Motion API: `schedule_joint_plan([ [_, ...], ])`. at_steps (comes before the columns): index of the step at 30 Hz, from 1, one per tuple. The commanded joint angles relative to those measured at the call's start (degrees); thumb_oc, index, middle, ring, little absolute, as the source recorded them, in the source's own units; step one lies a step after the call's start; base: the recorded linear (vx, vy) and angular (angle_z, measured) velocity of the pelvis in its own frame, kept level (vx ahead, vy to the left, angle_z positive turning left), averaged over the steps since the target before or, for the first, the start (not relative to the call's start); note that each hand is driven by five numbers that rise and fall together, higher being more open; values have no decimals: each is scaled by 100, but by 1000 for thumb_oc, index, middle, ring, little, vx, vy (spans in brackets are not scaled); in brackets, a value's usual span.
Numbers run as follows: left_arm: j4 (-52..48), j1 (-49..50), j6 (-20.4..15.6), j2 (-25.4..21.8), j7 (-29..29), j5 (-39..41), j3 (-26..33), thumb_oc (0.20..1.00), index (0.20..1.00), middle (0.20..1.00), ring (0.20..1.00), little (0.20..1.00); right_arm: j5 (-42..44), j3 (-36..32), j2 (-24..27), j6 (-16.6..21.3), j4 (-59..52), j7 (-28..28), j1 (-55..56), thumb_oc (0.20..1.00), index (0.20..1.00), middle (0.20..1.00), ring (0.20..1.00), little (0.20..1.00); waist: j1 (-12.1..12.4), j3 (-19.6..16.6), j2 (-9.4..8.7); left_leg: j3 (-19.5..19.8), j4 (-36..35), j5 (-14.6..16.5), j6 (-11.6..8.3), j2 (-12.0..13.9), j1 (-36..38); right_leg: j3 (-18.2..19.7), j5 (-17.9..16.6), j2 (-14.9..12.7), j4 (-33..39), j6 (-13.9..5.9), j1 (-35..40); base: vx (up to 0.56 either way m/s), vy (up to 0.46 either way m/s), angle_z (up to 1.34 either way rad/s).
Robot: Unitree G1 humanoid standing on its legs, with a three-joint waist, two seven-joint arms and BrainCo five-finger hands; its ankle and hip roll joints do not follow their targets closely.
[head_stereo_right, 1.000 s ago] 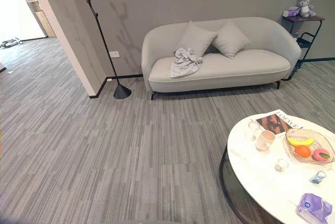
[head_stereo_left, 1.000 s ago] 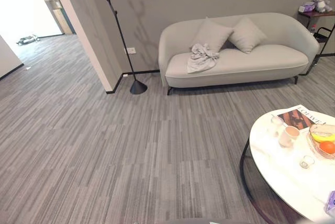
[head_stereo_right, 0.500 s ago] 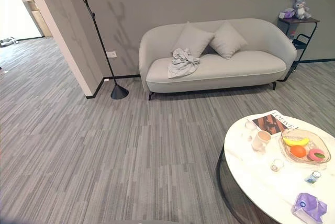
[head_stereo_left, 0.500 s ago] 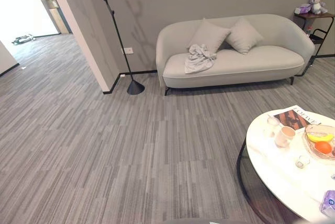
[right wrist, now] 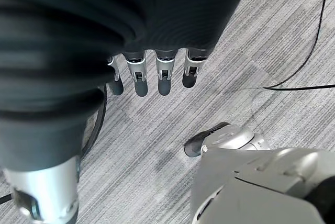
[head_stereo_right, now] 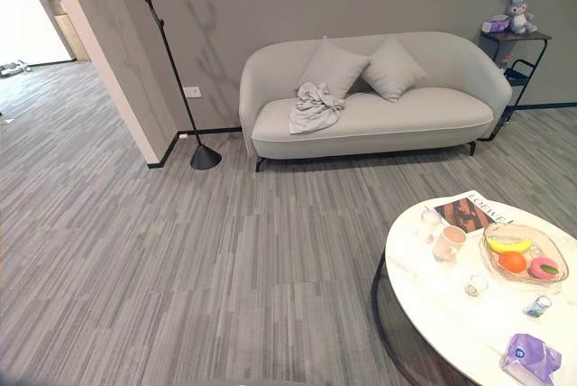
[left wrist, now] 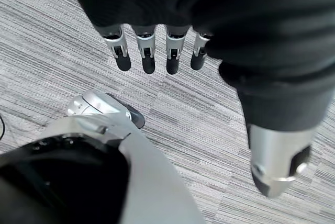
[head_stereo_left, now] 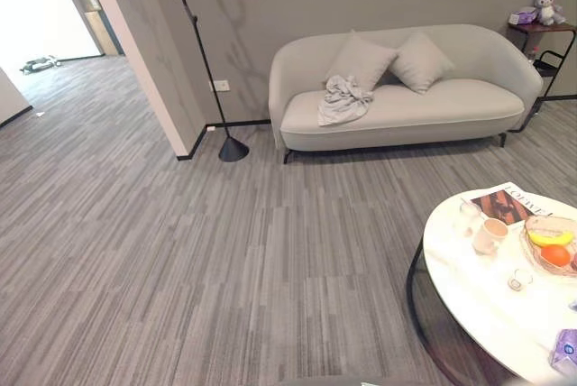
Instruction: Hang the clothes on the sofa on the clothes rack.
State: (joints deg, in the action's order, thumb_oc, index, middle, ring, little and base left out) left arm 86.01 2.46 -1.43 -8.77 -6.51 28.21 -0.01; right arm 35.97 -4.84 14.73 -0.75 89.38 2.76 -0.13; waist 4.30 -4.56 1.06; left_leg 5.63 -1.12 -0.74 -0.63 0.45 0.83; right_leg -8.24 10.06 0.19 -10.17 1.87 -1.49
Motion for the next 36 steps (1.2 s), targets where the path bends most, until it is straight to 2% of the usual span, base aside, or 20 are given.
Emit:
schedule_joint_plan([
  [1, 272, -255, -108, -59, -11, 126, 387, 1000, 1000, 1000, 1000, 1000, 13, 105, -105, 50, 143, 38, -184, 1000, 1000, 1000, 1000, 1000, 65, 156, -318, 199, -388, -82, -182, 197, 163, 165, -778, -166, 1517, -319, 683, 42, -77, -1],
  [4, 273, -257, -99, -107, 7, 282, 495, 1000, 1000, 1000, 1000, 1000, -11, 139, -110, 65, 113, 23, -211, 1000, 1000, 1000, 1000, 1000, 96, 253, -354, 177, -221, -62, -231, 318, 160, 224, -729, -103, 1517, -262, 732, 33, -93, -1],
  [7, 302, -343, -91, -130, 52, 363, 535, 1000, 1000, 1000, 1000, 1000, -21, 205, -107, 87, 79, -2, -310, 1000, 1000, 1000, 1000, 1000, 127, 497, -420, 166, 790, -51, -280, 327, -328, 314, -708, -88, 1469, -175, 747, 3, -110, -4],
  [9, 330, -449, -48, -60, 49, 186, 313, 1000, 1000, 1000, 1000, 1000, -161, 417, -116, 39, 70, 6, -392, 1000, 1000, 1000, 1000, 1000, 165, 715, -448, 231, 2138, -507, -81, 233, -1157, 480, -648, -48, 1325, -48, 766, 82, -116, -25],
  [11, 323, -466, -36, -35, 29, 141, 246, 1000, 1000, 1000, 1000, 1000, -220, 473, -102, 19, 87, 21, -406, 1000, 1000, 1000, 1000, 1000, 185, 730, -424, 252, 2227, -492, -18, 133, -1347, 517, -615, -36, 1296, -43, 759, 116, -18, -30],
  [12, 335, -460, -15, -17, -11, 84, 184, 1000, 1000, 1000, 1000, 1000, -334, 551, -80, -7, 114, 46, -412, 1000, 1000, 1000, 1000, 1000, 249, 720, -406, 268, 2097, -330, 10, -136, -1619, 603, -552, -30, 1284, -62, 786, 144, 2, -18],
  [15, 364, -440, -3, -11, -48, -15, 162, 1000, 1000, 1000, 1000, 1000, -447, 614, -78, -4, 94, 78, -420, 1000, 1000, 1000, 1000, 1000, 319, 671, -367, 169, 1551, -151, 25, -378, -1656, 685, -449, 8, 1319, -104, 881, 212, 36, -11],
  [16, 387, -406, -9, -6, -66, -61, 152, 1000, 1000, 1000, 1000, 1000, -513, 650, -81, 6, 74, 80, -418, 1000, 1000, 1000, 1000, 1000, 366, 646, -339, 91, 1171, -278, 31, -479, -1662, 749, -370, 53, 1324, -116, 970, 442, 72, -43],
  [18, 345, -284, -37, -22, -115, -150, 164, 1000, 1000, 1000, 1000, 1000, -721, 807, -148, 0, 44, 98, -420, 1000, 1000, 1000, 1000, 1000, 618, 548, -202, -80, 10, -900, 67, -930, -1944, 1202, -78, 337, 1286, -42, 1382, 558, 66, -81],
  [22, 341, -247, -75, -60, -75, -189, 145, 1000, 1000, 1000, 1000, 1000, -964, 962, -255, -4, 35, 74, -472, 1000, 1000, 1000, 1000, 1000, 845, 525, -251, -290, -330, -1079, 54, -1108, -2322, 1758, 81, 405, 1267, 19, 1734, 395, 76, -92],
  [26, 391, -131, -54, -161, -94, -174, 363, 1000, 1000, 1000, 1000, 1000, -1294, 1035, -382, -47, 38, 141, -460, 1000, 1000, 1000, 1000, 1000, 1024, 395, -406, -661, -359, -1153, 193, -889, -2435, 2184, 193, 266, 1099, -57, 2125, 536, 222, -107],
  [27, 468, -88, -55, -225, -91, -108, 459, 1000, 1000, 1000, 1000, 1000, -1333, 1000, -456, -42, 89, 179, -351, 1000, 1000, 1000, 1000, 1000, 1011, 312, -515, -671, -293, -1307, 280, -864, -2350, 2182, 96, 203, 994, -107, 2205, 560, 246, -92],
  [28, 455, -106, -32, -318, -88, -68, 536, 1000, 1000, 1000, 1000, 1000, -1204, 862, -493, -55, 132, 211, -264, 1000, 1000, 1000, 1000, 1000, 987, 216, -776, -605, -211, -1317, 357, -925, -2157, 2014, -447, 6, 517, -396, 2045, 700, 285, -59],
  [29, 460, -122, -23, -356, -105, -92, 534, 1000, 1000, 1000, 1000, 1000, -1129, 810, -482, -63, 167, 246, -245, 1000, 1000, 1000, 1000, 1000, 992, 159, -896, -555, -205, -1212, 375, -938, -2008, 1931, -1058, -61, 155, -740, 1913, 460, 171, -33],
  [30, 461, -123, -23, -355, -106, -92, 533, 1000, 1000, 1000, 1000, 1000, -1129, 809, -480, -63, 168, 247, -246, 1000, 1000, 1000, 1000, 1000, 1013, 140, -874, -563, -208, -1221, 369, -901, -2027, 1959, -1081, -35, 158, -737, 1884, 290, 91, -15],
  [32, 438, -154, -33, -412, -135, -270, 414, 1000, 1000, 1000, 1000, 1000, -1048, 802, -518, -25, 166, 277, -240, 1000, 1000, 1000, 1000, 1000, 1003, 150, -937, -538, -148, -1017, 424, -806, -1755, 1694, -1990, -77, -692, -1221, 1668, 409, 182, -41],
  [33, 339, -258, -28, -493, -107, -416, 193, 1000, 1000, 1000, 1000, 1000, -1028, 860, -543, 38, 9, 252, -279, 1000, 1000, 1000, 1000, 1000, 897, 225, -822, -248, -154, -744, 531, -649, -1232, 1087, -2519, -168, -1907, -1394, 1142, 392, 211, -21],
  [34, 339, -258, -27, -490, -107, -416, 194, 1000, 1000, 1000, 1000, 1000, -1028, 860, -540, 37, 9, 252, -280, 1000, 1000, 1000, 1000, 1000, 896, 210, -804, -243, -146, -746, 527, -629, -1253, 1088, -2535, -148, -1900, -1391, 1125, 603, 345, 37],
  [35, 318, -350, -34, -533, -39, -513, 34, 1000, 1000, 1000, 1000, 1000, -1014, 902, -590, 91, -179, 203, -295, 1000, 1000, 1000, 1000, 1000, 742, 299, -611, 34, -137, -472, 645, -462, -710, 518, -2259, -276, -2769, -1159, 544, 322, 187, 56],
  [36, 318, -350, -34, -533, -39, -513, 34, 1000, 1000, 1000, 1000, 1000, -1014, 902, -590, 91, -179, 203, -295, 1000, 1000, 1000, 1000, 1000, 742, 299, -611, 34, -137, -472, 645, -462, -710, 518, -2259, -276, -2769, -1159, 544, 467, 248, 92],
])
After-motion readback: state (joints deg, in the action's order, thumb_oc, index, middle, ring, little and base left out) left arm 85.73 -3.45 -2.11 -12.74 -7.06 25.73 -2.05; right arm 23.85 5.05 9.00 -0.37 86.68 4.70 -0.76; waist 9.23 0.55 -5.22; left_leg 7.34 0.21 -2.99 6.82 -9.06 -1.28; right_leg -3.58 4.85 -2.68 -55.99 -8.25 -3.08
